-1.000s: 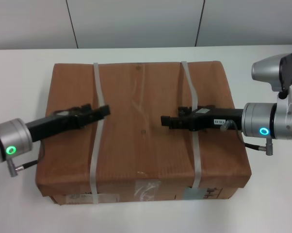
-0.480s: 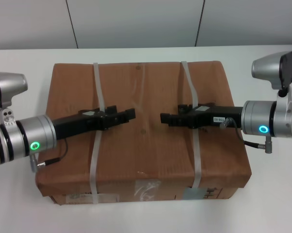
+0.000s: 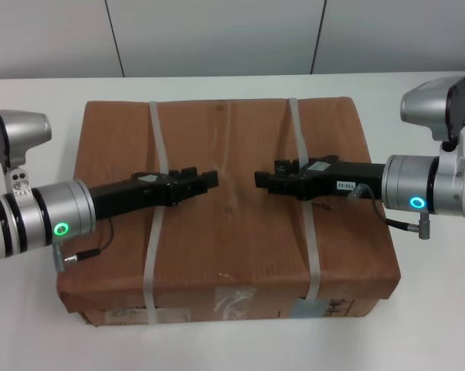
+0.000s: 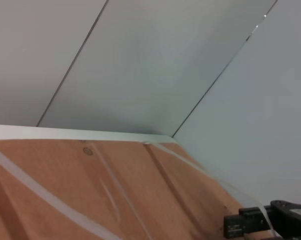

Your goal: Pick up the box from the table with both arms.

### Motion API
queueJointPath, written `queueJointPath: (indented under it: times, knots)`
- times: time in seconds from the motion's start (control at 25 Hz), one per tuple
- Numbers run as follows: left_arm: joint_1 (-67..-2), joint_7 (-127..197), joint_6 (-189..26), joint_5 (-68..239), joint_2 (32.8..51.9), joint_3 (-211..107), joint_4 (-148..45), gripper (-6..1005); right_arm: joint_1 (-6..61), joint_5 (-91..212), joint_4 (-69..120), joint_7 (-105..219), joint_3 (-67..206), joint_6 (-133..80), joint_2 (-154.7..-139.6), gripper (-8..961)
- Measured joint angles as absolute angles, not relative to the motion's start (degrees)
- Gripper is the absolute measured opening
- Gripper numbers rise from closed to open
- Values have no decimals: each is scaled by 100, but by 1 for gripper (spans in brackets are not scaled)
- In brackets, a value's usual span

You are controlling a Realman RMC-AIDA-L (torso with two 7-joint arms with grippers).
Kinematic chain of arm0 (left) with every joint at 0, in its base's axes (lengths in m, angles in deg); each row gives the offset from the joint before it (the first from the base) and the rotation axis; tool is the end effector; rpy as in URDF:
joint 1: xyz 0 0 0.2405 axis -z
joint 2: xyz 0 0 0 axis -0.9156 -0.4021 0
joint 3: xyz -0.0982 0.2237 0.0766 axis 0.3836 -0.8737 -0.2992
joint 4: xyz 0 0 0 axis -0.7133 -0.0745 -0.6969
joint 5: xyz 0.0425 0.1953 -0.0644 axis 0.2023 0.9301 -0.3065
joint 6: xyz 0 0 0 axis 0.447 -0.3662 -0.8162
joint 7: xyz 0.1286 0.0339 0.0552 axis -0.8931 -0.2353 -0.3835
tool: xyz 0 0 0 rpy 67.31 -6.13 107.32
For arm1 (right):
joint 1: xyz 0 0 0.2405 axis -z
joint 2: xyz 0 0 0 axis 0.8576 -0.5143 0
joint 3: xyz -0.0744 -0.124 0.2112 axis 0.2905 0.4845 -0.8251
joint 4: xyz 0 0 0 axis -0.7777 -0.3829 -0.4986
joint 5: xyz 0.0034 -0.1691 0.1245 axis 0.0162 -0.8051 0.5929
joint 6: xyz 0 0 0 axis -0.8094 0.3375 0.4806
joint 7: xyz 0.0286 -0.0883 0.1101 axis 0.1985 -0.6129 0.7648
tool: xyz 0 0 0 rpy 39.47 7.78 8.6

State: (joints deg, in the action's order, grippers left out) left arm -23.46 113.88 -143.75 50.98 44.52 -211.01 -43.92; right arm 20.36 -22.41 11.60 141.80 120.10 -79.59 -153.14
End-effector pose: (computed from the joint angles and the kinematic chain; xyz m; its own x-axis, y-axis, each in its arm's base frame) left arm -0.2649 0.3510 -0.0694 0.5032 0.6386 0.5822 0.7923 -0.6100 -0.0157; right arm 0.2565 0.3644 -0.0748 0.6280 -0.6111 -0.4819 -0.7396 -0.6613 -0.1253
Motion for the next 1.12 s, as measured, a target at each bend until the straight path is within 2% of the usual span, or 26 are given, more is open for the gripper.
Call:
queueJointPath:
  times: [0.12, 0.2, 0.4, 0.6, 0.76, 1.12]
  knots:
    - [-2368, 11390, -14373, 5112, 4441, -21101, -4388, 737, 2053, -2240, 1161, 14030, 12012, -7968, -15316, 718]
    - [-2372, 11390, -14373, 5113, 4440, -21101, -4385, 522, 2067, -2240, 1161, 13995, 12014, -7973, -15322, 634]
    - [-2383, 11381, -14379, 5114, 4439, -21101, -4381, 277, 2082, -2240, 1161, 13960, 12014, -7978, -15330, 429]
    - [-2388, 11354, -14385, 5126, 4443, -21101, -4381, 82, 2088, -2240, 1161, 13956, 11999, -7978, -15331, 224]
    - [-2388, 11350, -14404, 5129, 4445, -21101, -4381, 71, 2095, -2205, 1161, 13912, 11979, -7989, -15331, 38]
    - [-2397, 10939, -14542, 5133, 4447, -21101, -4381, 52, 2295, -1555, 1215, 13163, 12020, -8198, -15331, 40]
